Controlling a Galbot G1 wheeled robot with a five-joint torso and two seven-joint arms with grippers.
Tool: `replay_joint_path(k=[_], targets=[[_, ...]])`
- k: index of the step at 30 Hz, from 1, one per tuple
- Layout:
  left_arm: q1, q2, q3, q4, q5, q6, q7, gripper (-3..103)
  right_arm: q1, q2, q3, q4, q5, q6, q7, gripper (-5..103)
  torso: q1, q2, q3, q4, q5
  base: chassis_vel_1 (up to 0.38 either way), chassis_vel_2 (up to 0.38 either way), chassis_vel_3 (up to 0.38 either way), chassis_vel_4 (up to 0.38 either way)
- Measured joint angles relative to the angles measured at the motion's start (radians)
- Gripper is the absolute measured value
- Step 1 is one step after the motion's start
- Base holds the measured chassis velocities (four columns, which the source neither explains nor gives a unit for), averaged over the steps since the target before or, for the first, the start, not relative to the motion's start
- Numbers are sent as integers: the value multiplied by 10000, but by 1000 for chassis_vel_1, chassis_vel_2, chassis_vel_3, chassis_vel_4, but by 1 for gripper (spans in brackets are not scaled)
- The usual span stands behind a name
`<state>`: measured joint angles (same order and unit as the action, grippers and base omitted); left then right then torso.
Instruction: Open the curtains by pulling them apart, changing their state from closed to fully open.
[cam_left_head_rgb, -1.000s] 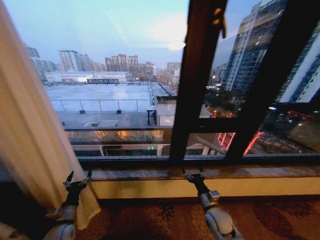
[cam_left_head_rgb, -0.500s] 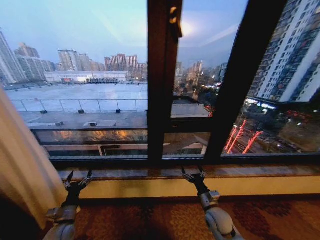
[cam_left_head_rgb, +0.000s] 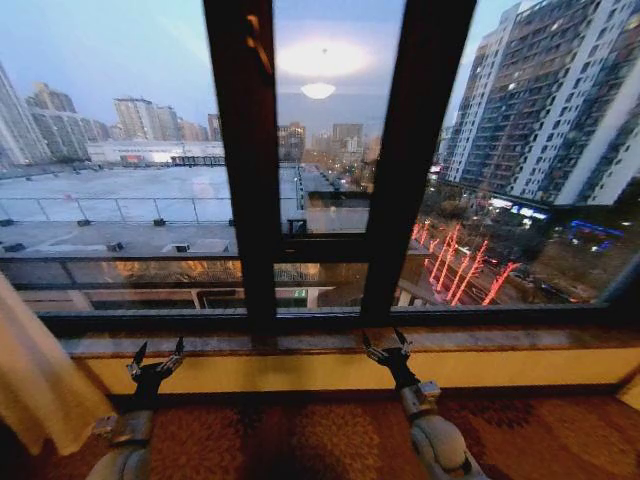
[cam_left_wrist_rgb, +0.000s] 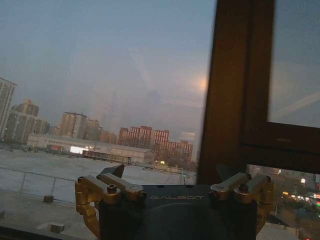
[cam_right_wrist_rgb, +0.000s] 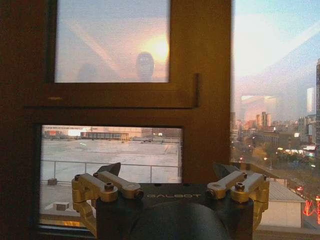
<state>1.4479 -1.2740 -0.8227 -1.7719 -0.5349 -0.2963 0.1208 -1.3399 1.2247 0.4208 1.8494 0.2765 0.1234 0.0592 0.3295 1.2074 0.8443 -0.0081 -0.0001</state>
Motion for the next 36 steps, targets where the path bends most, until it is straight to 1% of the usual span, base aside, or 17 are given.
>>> replay_joint_path(k=[7, 9, 12, 14, 21, 23, 25, 27, 29, 33, 36], targets=[[0, 0, 0, 0, 0, 0, 0, 100, 0, 0, 0, 0, 0, 0, 0, 100, 1, 0, 0, -1, 2, -320, -387, 314, 389], [1, -1, 0, 0, 0, 0, 0, 100, 0, 0, 0, 0, 0, 0, 0, 100, -2, 2, -2, 3, -5, -315, -395, 341, 381], [1, -1, 1, 0, 0, 1, 1, 100, 0, 0, 1, 0, 0, 0, 0, 100, -2, 1, -1, 1, 0, -284, -335, 298, 328], [0, -1, 2, -2, 0, 0, 6, 100, -1, -2, 3, 0, 0, 0, 1, 100, -2, 0, -1, -4, 6, -133, -246, 150, 237], [0, 0, 2, -2, 0, 1, 6, 100, 0, -1, 3, 0, 0, 0, 1, 100, 0, 0, 0, -1, 3, -55, -82, 66, 23], [0, 2, -2, 0, 0, 1, -3, 100, -1, 2, -1, 0, 0, 0, 0, 100, 2, 0, 0, 3, -13, 3, 33, -23, -26], [-1, 2, -4, 0, 0, 1, -5, 100, 0, 2, -3, 0, 0, 0, 0, 100, 2, 1, 0, 4, -12, 53, 65, -45, -60], [0, 4, -8, 0, 0, 1, -11, 100, -1, 3, -4, 0, 0, 0, -1, 100, 1, 1, 0, 5, -1, 61, 29, -46, -63], [-1, 4, -8, 0, 0, 1, -12, 100, 0, 3, -4, 0, 0, 0, -1, 100, 1, 1, -1, 2, -4, 0, 0, 0, 0], [-1, 3, -7, -1, 0, 1, -11, 100, -1, 1, -2, 0, 0, 0, -1, 100, 1, 0, 0, 0, 4, -10, -31, 17, 34], [-1, 1, -5, -1, 0, 1, -10, 100, 0, 1, -1, 0, 0, 0, -1, 100, 2, 0, 1, 0, 3, -50, -110, 57, 146]])
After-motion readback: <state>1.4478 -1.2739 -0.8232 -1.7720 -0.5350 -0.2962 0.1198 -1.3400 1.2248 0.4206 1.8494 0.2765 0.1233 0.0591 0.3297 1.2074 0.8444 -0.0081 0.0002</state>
